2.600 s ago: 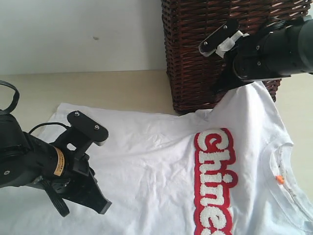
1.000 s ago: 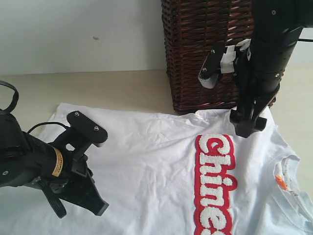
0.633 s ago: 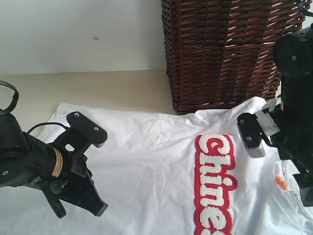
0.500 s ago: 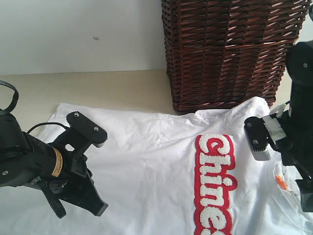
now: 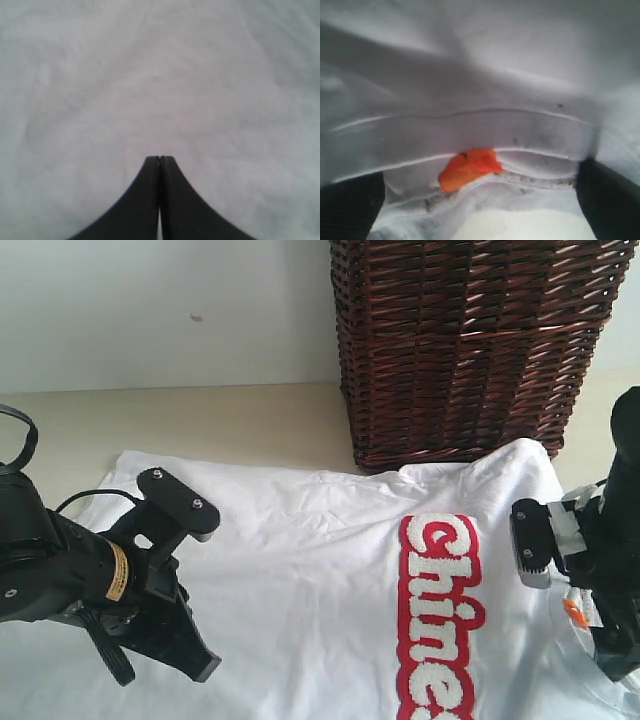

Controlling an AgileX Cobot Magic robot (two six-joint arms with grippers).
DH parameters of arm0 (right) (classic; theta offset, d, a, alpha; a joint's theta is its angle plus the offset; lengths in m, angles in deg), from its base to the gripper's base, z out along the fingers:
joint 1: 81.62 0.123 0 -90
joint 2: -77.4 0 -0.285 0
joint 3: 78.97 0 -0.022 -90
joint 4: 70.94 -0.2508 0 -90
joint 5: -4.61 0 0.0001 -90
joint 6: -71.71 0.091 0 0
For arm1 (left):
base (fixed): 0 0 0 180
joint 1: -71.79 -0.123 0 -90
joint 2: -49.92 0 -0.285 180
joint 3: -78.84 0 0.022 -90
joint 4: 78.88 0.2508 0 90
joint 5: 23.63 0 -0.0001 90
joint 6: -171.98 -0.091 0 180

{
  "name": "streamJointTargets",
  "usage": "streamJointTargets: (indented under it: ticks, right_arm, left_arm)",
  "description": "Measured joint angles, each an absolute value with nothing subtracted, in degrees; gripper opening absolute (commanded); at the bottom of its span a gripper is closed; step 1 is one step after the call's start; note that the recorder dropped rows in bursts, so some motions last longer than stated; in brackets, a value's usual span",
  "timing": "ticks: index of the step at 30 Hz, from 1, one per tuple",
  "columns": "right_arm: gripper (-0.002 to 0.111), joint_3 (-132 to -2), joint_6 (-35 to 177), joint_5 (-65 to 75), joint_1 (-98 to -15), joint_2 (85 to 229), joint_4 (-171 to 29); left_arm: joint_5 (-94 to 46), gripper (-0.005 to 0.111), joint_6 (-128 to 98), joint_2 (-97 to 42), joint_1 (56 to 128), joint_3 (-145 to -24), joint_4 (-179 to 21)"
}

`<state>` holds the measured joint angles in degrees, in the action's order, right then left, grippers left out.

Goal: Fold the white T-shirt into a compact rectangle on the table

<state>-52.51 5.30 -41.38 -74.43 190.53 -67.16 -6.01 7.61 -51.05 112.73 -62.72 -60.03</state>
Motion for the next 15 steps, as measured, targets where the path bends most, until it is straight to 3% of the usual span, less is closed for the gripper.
streamJointTargets:
  ticks: [15]
  right_arm:
    - [0.105,-53.4,7.7,-40.2,-74.4,193.6,-57.6]
  left_arm:
    - [-9.8,0.000,3.1,-51.1,112.7,-62.7,-59.2]
